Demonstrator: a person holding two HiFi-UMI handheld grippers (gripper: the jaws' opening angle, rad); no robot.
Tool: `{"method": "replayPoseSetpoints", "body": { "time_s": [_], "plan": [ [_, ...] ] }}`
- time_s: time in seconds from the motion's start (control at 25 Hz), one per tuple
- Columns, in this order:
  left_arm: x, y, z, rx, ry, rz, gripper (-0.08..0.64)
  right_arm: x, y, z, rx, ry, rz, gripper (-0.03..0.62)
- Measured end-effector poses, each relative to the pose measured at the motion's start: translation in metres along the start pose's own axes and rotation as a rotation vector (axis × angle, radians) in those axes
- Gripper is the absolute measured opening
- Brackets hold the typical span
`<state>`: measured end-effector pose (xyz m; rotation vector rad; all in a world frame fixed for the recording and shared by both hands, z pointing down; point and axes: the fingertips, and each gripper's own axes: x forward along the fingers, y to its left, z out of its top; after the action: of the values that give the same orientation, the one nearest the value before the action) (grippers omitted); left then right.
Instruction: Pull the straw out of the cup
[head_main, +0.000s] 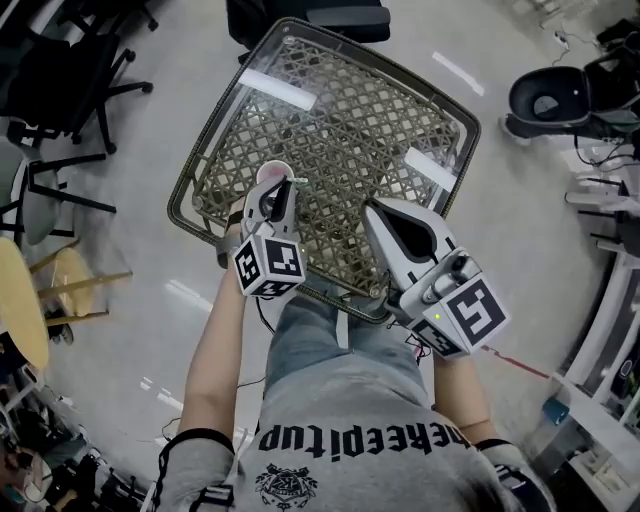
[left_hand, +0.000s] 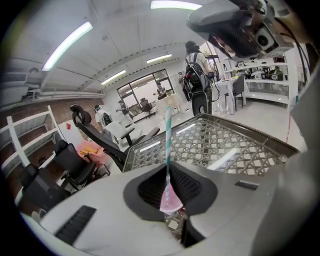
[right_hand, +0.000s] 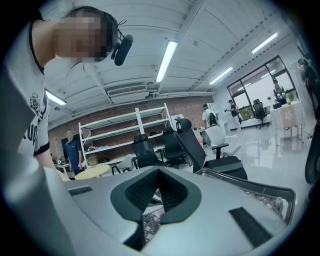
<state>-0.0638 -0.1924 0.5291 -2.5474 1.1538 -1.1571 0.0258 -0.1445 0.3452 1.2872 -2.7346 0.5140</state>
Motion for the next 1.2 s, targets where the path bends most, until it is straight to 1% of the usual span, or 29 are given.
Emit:
{"method": "replayPoseSetpoints", "body": {
  "time_s": [0.4, 0.56, 0.84, 1.2],
  "plan": [
    [-0.045, 0.018, 0.015, -0.158, -0.057, 0.121, 0.066, 0.005, 0.025, 0.013, -0.048, -0.007, 0.123, 0.012],
    [-0.067, 0.024, 0.023, -0.199, -0.083, 0.176, 0.066, 0.006, 0.036, 0.019, -0.070, -0.007, 0.176, 0.012],
    [-0.112, 0.032, 0.042, -0.299, -0.150, 0.268, 0.066, 0.009, 0.056, 0.026, -0.109, -0.005, 0.274, 0.012],
    [-0.172, 0.033, 0.072, -0.371, -0.233, 0.390, 0.066, 0.006, 0.080, 0.033, -0.154, 0.002, 0.396, 0.012]
  ]
}}
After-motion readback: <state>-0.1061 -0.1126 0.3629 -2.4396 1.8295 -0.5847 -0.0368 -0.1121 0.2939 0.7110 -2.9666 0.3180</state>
